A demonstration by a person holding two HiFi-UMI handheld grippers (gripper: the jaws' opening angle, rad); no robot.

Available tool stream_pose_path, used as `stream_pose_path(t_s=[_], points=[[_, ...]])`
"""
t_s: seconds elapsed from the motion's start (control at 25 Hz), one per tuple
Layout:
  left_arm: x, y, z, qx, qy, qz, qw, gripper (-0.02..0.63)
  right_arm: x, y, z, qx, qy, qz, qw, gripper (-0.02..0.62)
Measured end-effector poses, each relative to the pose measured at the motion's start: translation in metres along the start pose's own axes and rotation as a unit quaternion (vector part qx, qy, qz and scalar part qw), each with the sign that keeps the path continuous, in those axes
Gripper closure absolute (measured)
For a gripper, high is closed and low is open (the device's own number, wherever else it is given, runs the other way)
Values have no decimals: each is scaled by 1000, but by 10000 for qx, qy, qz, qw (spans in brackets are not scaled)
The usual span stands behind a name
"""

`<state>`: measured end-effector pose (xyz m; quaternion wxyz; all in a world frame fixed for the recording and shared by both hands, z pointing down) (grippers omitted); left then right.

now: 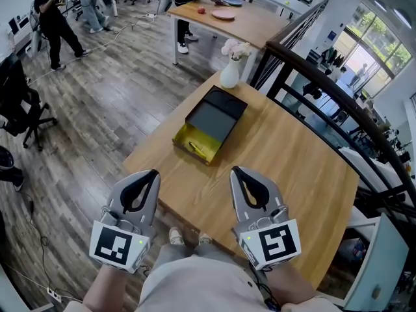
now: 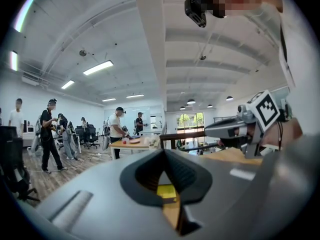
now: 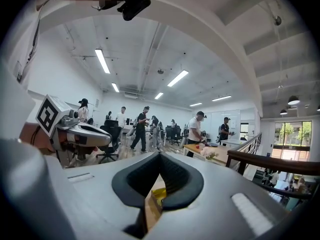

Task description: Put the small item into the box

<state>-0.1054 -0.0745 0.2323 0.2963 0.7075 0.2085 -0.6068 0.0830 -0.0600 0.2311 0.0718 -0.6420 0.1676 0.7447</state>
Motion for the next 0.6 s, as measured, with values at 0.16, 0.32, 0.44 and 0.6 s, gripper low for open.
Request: stream_pose_path(t_s=[0.16,0.32,0.44,0.6], points=[[0,0,-2,-22,15,27,10000,603,0,-1,1,14,-8,24,10000,595],[1,1,-1,-32,36,2,10000,603,-1,0,3,37,-5,46,10000,595],[0,0,-1,-56,-72,38,10000,603,-2,1,2,44,4,65,10000,595],[3,-1,0,-108,-256,4,9996,603,-2,1,1,27,13,96,9999,595]])
Point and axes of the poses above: the fingertips, and each gripper's own axes: y forward along the fingers, z to its left, x out of its top, the point moved 4 cm from there along -y, backward along the fingers, and after that the axes turned 4 degrees about -x, right-handed, at the moved point
